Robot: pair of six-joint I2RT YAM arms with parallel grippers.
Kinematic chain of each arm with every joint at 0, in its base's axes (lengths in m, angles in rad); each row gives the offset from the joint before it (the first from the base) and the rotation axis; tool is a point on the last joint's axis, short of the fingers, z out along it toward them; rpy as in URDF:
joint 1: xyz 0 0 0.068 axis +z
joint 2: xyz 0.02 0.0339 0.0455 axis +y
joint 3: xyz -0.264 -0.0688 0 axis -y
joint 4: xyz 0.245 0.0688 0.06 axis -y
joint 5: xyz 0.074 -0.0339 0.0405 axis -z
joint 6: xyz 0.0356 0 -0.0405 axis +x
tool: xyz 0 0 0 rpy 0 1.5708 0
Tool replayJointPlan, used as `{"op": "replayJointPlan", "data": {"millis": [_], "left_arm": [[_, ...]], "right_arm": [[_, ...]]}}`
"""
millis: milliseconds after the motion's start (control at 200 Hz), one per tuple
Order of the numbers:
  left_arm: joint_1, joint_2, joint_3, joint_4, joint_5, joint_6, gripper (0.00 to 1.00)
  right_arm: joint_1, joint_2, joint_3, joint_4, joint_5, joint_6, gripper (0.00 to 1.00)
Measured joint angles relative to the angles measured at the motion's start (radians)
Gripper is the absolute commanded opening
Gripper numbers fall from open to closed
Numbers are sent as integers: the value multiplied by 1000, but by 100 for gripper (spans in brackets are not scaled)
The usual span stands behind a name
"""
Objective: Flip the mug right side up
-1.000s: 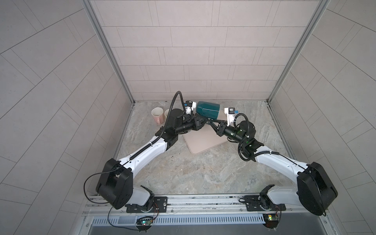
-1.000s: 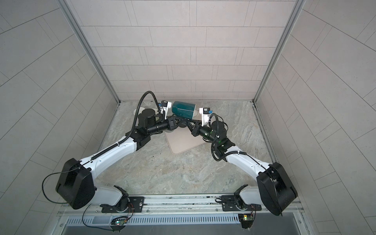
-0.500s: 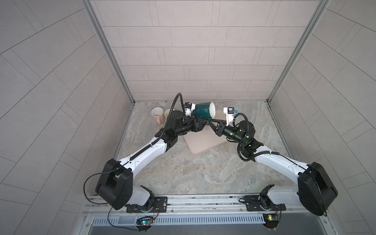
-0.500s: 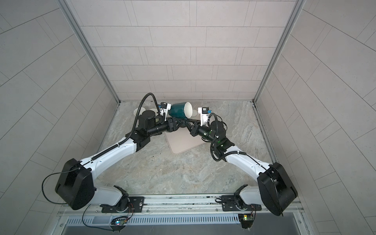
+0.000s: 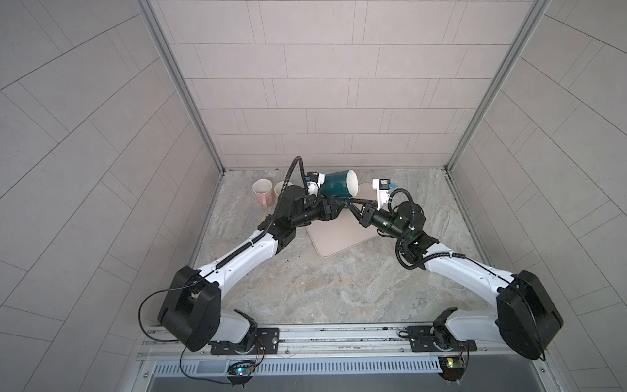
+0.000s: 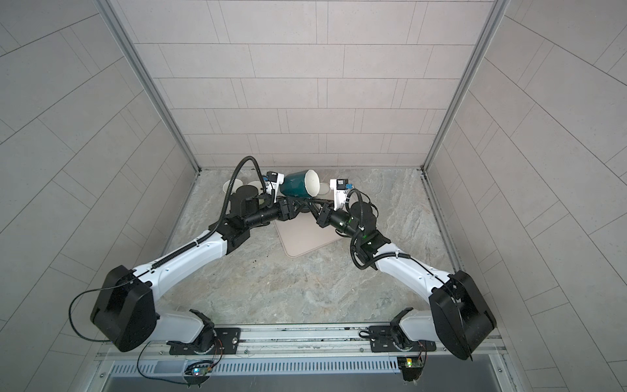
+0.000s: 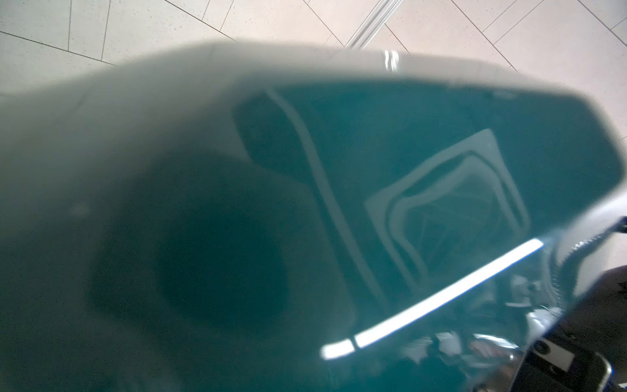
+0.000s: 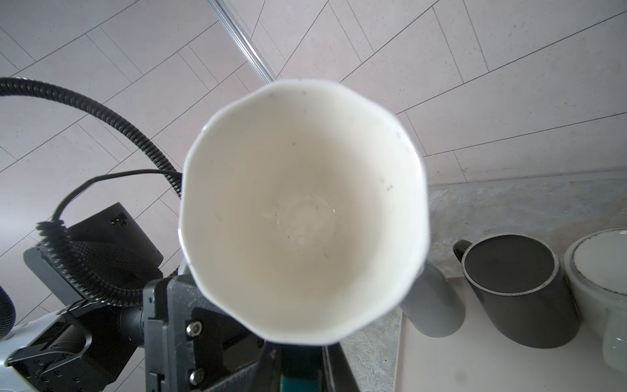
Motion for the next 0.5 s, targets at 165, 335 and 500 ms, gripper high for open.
{"op": "replayJointPlan", "data": {"millis": [165, 335, 500], "left_arm": [[0, -19, -12, -9, -25, 5, 70], [-1, -27, -12, -21, -44, 10, 75], [-5, -27, -12, -28, -59, 10, 78]], "right_arm": [[8, 0, 7, -7, 9, -4, 0], [18, -14, 13, -35, 45, -21, 0], [31, -22, 14, -54, 80, -39, 0]]}}
